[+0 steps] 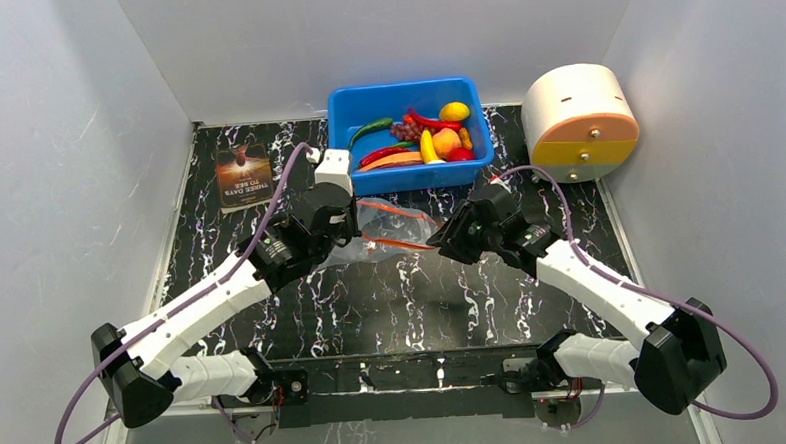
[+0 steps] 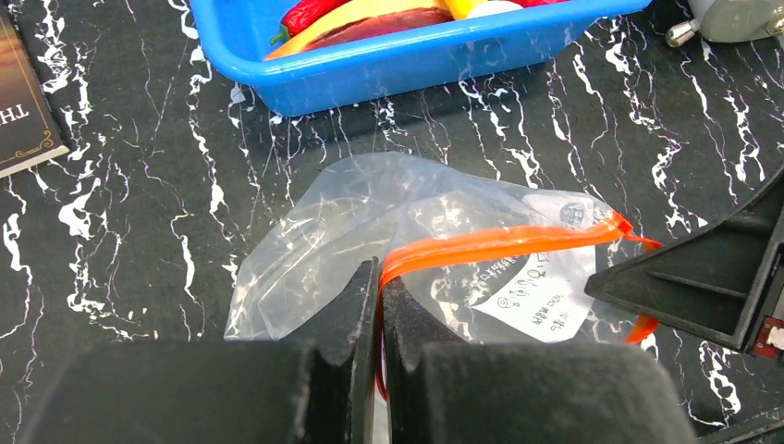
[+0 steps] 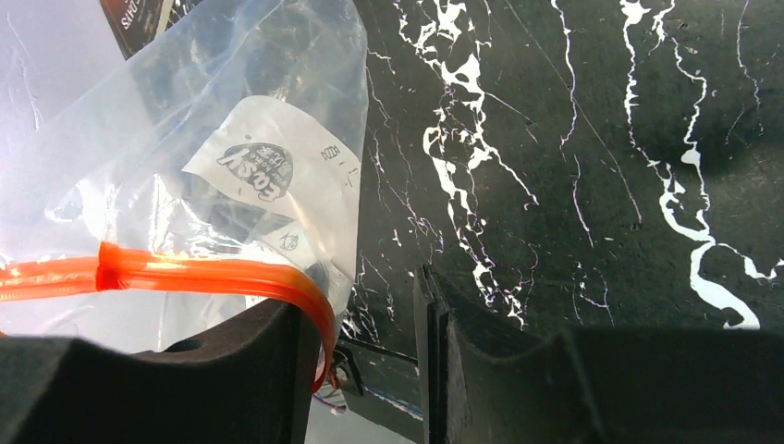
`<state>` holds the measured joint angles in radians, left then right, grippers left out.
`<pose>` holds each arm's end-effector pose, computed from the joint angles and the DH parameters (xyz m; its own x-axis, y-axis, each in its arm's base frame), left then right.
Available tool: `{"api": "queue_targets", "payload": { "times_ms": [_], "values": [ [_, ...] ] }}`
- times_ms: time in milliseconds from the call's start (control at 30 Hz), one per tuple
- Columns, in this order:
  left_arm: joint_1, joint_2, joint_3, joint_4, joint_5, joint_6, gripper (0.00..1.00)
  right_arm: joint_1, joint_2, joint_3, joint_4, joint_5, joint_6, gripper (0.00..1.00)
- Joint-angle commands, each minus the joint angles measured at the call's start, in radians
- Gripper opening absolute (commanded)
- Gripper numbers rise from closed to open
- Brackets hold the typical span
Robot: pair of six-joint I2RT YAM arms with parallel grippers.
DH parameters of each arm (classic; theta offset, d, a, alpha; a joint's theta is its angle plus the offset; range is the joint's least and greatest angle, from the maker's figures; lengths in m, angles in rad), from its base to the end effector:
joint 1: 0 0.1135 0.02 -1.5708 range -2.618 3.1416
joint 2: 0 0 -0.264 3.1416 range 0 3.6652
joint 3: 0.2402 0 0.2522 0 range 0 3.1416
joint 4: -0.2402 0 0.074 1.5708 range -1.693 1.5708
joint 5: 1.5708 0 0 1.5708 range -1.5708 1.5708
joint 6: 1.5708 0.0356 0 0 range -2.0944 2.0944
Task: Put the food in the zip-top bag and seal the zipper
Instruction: Open the zipper of the food storage bag.
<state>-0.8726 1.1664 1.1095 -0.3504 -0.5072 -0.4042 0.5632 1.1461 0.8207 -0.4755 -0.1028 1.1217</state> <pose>0.1808 -0.1885 0.3605 -0.3847 -0.0764 -0.9199 0.2519 0.9501 -0.1842 0.1999 0.1305 0.2540 -0.7964 0.5569 -0.2358 0.2901 0.6939 0.6590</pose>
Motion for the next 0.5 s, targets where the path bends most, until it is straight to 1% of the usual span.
{"api": "queue_targets", "payload": {
  "times_ms": [0,100,267,367,467],
  "values": [
    [0.004,-0.045,0.000,0.006,-0.094,0.024,0.00,0.003,-0.057,-0.007,0.045,0.035,-0.043,0.37],
    [0.006,-0.044,-0.017,0.003,-0.087,0.033,0.00,0.002,-0.083,0.019,0.118,-0.007,-0.138,0.40],
    [0.005,-0.064,-0.057,-0.020,-0.098,0.049,0.00,0.003,-0.136,0.084,0.211,-0.030,-0.389,0.45],
    [0.006,-0.093,-0.086,-0.026,-0.110,0.067,0.00,0.002,-0.153,0.129,0.244,-0.013,-0.543,0.51],
    [0.005,-0.126,-0.106,-0.035,-0.128,0.083,0.00,0.002,-0.124,0.206,0.240,0.029,-0.622,0.54]
  ]
}}
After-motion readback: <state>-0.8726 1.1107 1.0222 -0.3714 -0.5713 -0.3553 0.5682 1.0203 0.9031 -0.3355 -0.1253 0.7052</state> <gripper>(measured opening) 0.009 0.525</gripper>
